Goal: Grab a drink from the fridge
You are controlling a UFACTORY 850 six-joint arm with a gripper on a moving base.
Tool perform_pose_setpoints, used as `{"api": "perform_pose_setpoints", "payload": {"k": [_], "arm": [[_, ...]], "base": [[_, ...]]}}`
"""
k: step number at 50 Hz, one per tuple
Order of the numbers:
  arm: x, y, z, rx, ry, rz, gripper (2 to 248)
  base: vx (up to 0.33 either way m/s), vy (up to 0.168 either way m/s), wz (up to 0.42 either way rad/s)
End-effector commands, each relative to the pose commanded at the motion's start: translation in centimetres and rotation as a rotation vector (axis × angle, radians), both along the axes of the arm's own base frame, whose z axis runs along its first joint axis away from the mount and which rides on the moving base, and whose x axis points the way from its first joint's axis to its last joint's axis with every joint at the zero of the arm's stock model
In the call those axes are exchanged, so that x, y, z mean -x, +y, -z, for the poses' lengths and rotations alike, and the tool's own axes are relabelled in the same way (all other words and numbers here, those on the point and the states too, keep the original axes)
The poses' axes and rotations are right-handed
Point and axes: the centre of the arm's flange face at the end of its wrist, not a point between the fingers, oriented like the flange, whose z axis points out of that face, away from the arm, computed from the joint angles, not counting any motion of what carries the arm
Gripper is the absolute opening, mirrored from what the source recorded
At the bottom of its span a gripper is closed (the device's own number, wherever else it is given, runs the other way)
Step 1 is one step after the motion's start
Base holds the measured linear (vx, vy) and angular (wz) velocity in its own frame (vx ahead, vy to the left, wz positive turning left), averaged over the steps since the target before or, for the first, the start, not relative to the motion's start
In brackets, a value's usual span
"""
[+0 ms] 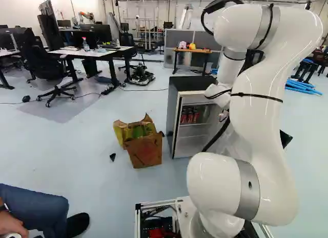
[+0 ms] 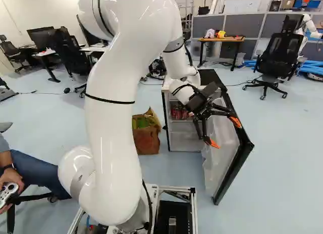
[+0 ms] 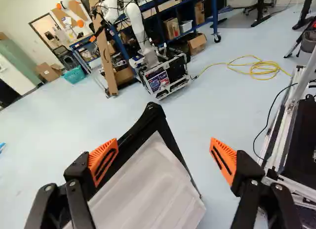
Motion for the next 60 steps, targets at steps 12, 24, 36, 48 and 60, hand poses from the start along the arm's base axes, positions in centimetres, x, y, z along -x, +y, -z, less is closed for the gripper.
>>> {"api": "perform_pose_setpoints", "payload": {"k": [12, 24, 36, 48, 60], "arm": [[-0.3, -3.0, -0.3, 0.016, -0.024, 0.043, 247], [-0.6, -6.2, -0.6, 0.044, -0.043, 0.051, 247], [-0.9, -9.3, -0.9, 0.074, -0.059, 0.037, 247], [-1.2, -9.7, -1.1, 0.095, -0.048, -0.040, 247], [-0.3, -9.0, -1.5, 0.115, -0.006, -0.150, 247]], "base": [[0.000, 0.000, 0.000], [0.000, 0.000, 0.000], [0.000, 0.000, 0.000], [0.000, 0.000, 0.000], [0.000, 0.000, 0.000]]}}
